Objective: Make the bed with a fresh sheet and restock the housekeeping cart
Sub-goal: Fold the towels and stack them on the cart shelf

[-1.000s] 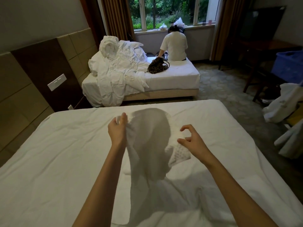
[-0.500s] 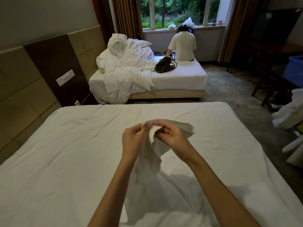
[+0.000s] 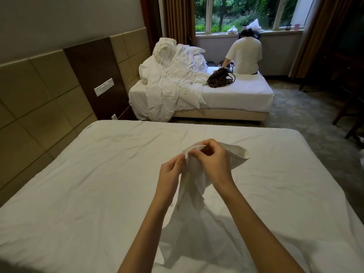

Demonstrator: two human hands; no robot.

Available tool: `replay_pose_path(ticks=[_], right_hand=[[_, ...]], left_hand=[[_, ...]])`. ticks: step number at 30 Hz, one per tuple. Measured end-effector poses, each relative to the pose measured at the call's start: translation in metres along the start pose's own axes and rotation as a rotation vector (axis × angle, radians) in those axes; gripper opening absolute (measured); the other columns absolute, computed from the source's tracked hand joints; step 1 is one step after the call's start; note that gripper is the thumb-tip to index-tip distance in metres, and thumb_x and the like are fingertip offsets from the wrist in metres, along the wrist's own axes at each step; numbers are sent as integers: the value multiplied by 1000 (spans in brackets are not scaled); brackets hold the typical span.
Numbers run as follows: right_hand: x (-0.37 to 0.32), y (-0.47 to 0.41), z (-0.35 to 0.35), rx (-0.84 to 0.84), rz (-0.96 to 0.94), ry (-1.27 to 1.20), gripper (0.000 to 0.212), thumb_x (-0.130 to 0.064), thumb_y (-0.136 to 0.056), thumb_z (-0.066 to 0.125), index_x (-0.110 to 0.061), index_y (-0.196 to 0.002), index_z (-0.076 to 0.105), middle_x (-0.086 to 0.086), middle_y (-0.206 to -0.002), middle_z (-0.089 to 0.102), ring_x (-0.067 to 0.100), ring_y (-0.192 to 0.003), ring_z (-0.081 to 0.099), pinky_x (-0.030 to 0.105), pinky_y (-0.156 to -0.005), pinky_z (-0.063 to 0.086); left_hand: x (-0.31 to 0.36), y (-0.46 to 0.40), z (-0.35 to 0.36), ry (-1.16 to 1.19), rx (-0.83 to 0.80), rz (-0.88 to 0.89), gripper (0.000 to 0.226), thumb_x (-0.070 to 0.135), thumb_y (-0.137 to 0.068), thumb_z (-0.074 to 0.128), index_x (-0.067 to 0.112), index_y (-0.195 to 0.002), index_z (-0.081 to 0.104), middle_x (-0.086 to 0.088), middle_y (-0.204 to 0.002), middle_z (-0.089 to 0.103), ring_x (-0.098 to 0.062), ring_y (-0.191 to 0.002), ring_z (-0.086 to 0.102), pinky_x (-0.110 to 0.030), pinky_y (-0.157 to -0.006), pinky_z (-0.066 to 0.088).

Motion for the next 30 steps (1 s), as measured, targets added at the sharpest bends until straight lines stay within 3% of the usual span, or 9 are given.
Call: replay_pose_path(ticks=[2,5,10,15,17,20,25,28,30], right_hand=[[-2,-2,5,2,0,-5,20,-28,-80,74,-32,-84,55,-20,-81,58,1,-80,59,6,-67,46],[-2,-3,14,26,11,-43,21,-30,-79,74,-33,-85,55,-20,-82,59,2,-80,60,7,-67,46],[-1,-5,33,1,-5,-98,20,-27,-77,76,-31,-80,57,-15,-79,64,2,-78,63,11,-68,50],[4,-11,51,-191,-97,135,17,-22,-83,70,-30,-95,60,-18,-91,60,0,-86,58,15,-78,49],[13,-16,39,-123,-155,320,21,-19,-84,68,-22,-105,64,-10,-94,56,10,-88,56,25,-79,50],[23,-24,16,20,-206,554,18,-20,-84,69,-10,-97,66,-1,-90,43,17,-82,48,21,-64,44],[20,-50,21,-143,-117,446,25,-17,-82,71,-8,-105,67,-2,-122,48,12,-110,45,26,-92,42],[-32,-87,19,-198,-199,420,19,-11,-82,70,-3,-99,68,10,-106,67,17,-96,59,35,-91,49],[-83,-112,16,-216,-231,356,17,-8,-82,69,4,-94,66,12,-89,65,16,-81,59,24,-79,53]], left_hand=[[1,0,-4,0,20,26,46,44,-96,47,5,-92,70,-19,-91,67,-36,-93,61,-44,-81,54],[4,-1,-8,-55,44,68,41,41,-91,45,10,-90,72,-8,-83,69,-19,-81,64,-24,-71,55],[12,-3,-21,-219,110,203,14,13,-91,61,15,-79,68,11,-66,63,-5,-60,59,-10,-56,42],[16,-24,-68,-111,308,230,15,7,-94,54,11,-87,66,5,-78,65,-2,-71,58,-17,-64,46],[27,-35,-83,-91,346,241,21,9,-98,49,16,-81,59,8,-72,58,2,-65,51,-14,-61,42],[44,-52,-104,-71,415,252,27,13,-100,43,20,-75,49,7,-68,48,5,-57,44,-9,-56,37],[73,-83,-133,-61,480,283,21,20,-103,36,20,-85,48,5,-78,50,9,-61,47,-9,-61,43],[112,-106,-149,-67,480,352,18,19,-103,36,18,-90,48,6,-80,51,8,-63,49,-13,-65,45],[148,-123,-164,-75,503,422,19,17,-103,36,19,-89,49,7,-79,51,6,-64,49,-14,-65,44]])
Point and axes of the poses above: each hand's wrist, its own y-axis away from the middle knuckle, its own z-axis out of the palm, x = y × z, the point moved 8 cm from there along -y, towards the middle knuckle
